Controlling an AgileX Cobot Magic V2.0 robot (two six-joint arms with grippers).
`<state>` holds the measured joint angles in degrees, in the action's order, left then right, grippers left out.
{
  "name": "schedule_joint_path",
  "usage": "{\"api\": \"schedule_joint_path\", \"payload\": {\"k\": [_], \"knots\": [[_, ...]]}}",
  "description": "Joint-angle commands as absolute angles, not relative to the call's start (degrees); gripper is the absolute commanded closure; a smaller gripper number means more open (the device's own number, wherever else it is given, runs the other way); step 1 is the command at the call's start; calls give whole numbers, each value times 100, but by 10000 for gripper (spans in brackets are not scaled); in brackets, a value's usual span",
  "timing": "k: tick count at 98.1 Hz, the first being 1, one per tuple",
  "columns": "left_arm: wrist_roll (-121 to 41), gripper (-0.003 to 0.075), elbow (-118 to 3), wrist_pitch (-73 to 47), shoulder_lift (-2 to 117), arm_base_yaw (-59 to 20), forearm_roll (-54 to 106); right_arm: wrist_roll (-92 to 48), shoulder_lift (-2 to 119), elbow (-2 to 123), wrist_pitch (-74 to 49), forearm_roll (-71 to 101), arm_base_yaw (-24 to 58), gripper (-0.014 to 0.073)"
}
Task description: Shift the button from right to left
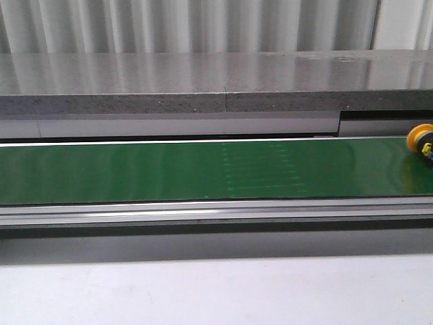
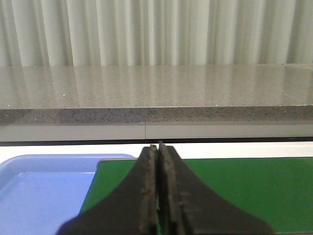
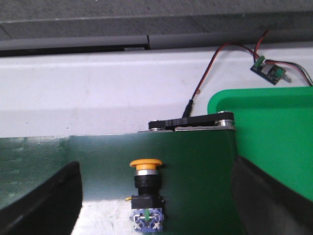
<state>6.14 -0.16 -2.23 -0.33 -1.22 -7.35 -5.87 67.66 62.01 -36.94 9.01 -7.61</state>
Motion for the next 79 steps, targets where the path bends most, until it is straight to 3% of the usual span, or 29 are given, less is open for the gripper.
{"api": "schedule_joint_path", "payload": {"k": [1,48,58,79], "knots": [[675,740,133,268,-221,-111,-681,-783,6146,5952,-3191,903,-674,-21],[675,740,133,268,-221,-111,-681,-881,3784,3676,-2688,903,-627,4],[675,740,133,268,-221,-111,-681,-881,3446,3508,-2710,908,-627,120],[675,740,133,268,-221,-111,-681,-881,3099,3474,-2768,908,-627,559]]}}
